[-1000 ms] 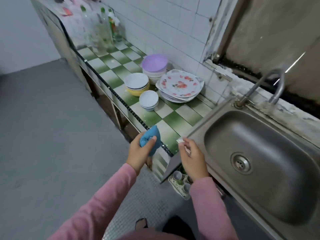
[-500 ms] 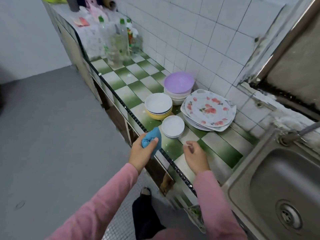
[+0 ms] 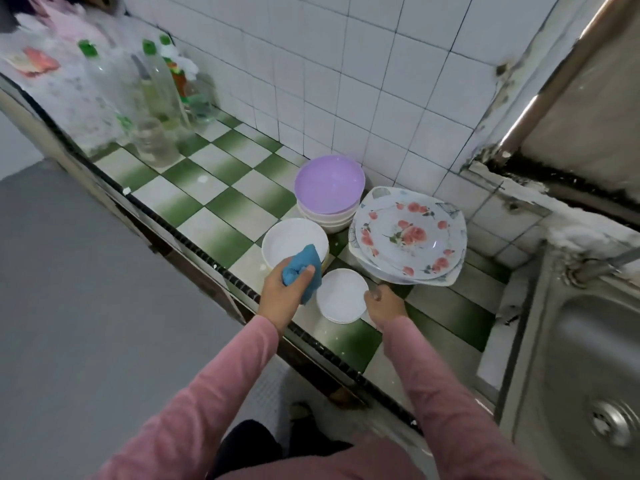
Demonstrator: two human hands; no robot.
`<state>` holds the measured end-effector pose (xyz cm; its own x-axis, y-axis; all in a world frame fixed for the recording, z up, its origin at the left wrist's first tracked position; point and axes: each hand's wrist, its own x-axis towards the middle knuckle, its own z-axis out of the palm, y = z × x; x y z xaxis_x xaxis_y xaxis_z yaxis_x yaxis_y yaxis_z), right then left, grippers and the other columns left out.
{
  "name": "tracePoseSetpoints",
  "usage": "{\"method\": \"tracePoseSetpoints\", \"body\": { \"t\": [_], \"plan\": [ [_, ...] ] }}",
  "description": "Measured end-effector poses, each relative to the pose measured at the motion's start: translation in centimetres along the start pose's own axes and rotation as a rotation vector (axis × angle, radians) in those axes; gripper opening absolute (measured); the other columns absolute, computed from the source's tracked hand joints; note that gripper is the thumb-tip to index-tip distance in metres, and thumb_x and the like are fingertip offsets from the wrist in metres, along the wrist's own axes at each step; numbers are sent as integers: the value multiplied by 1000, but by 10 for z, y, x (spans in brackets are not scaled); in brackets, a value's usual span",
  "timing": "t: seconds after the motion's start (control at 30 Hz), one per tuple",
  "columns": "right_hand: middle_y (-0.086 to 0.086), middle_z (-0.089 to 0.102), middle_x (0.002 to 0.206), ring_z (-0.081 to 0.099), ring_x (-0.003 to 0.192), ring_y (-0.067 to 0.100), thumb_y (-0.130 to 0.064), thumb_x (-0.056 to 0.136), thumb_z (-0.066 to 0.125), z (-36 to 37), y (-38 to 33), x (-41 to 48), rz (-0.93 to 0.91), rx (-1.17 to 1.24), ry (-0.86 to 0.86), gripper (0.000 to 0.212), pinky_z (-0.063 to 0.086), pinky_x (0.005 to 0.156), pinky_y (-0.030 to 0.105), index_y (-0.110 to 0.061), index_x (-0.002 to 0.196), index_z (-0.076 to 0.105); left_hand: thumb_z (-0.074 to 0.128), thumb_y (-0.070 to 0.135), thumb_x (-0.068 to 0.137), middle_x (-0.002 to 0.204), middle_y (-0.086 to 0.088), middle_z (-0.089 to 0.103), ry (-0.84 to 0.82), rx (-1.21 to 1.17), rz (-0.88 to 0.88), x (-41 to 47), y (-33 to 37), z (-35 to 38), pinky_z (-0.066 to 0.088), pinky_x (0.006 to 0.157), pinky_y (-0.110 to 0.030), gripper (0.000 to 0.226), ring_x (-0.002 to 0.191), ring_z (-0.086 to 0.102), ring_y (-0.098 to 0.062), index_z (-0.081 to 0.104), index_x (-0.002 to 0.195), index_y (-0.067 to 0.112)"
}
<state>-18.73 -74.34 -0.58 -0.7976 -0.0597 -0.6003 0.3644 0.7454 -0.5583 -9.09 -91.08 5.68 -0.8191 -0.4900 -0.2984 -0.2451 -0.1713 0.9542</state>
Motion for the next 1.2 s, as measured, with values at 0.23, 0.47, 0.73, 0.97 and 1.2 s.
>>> {"method": "tracePoseSetpoints", "body": {
  "t": [0.23, 0.47, 0.73, 0.97, 1.2],
  "plan": [
    [15, 59, 131, 57, 118, 30, -23, 103, 50, 17, -9, 23, 68, -108, 84, 35, 46, 101, 39, -6, 134, 55, 63, 24, 95, 98, 5, 64, -86, 52, -66, 54, 3, -13, 53, 79, -29, 21, 87, 60, -13, 58, 115, 22],
    [19, 63, 119, 61, 106, 34, -9, 99, 44, 28, -17, 24, 137, -129, 158, 30, 50, 88, 35, -6, 122, 62, 65, 22, 94, 104, 1, 66, -265, 170, -98, 97, 17, -28, 54, 90, -39, 24, 98, 62, -19, 61, 117, 17],
    [17, 64, 118, 63, 104, 33, -9, 101, 43, 40, -23, 15, 221, -74, 216, 32, 52, 89, 36, -9, 126, 63, 63, 20, 94, 95, 7, 62, -419, 220, -112, 119, 25, -34, 49, 78, -31, 19, 86, 59, -9, 58, 113, 20],
    [17, 64, 121, 64, 103, 35, -14, 101, 43, 44, -24, 10, 201, -39, 238, 35, 54, 93, 45, -17, 130, 62, 64, 25, 94, 108, -2, 62, -476, 258, -135, 127, 28, -35, 51, 82, -32, 34, 94, 59, -16, 57, 126, 16],
    [17, 64, 122, 67, 95, 36, -13, 101, 47, 46, -13, 11, 212, 106, 273, 34, 57, 87, 45, -18, 130, 64, 64, 25, 94, 110, -6, 61, -488, 274, -129, 128, 28, -33, 51, 89, -37, 35, 101, 58, -22, 58, 126, 13]
  ]
}}
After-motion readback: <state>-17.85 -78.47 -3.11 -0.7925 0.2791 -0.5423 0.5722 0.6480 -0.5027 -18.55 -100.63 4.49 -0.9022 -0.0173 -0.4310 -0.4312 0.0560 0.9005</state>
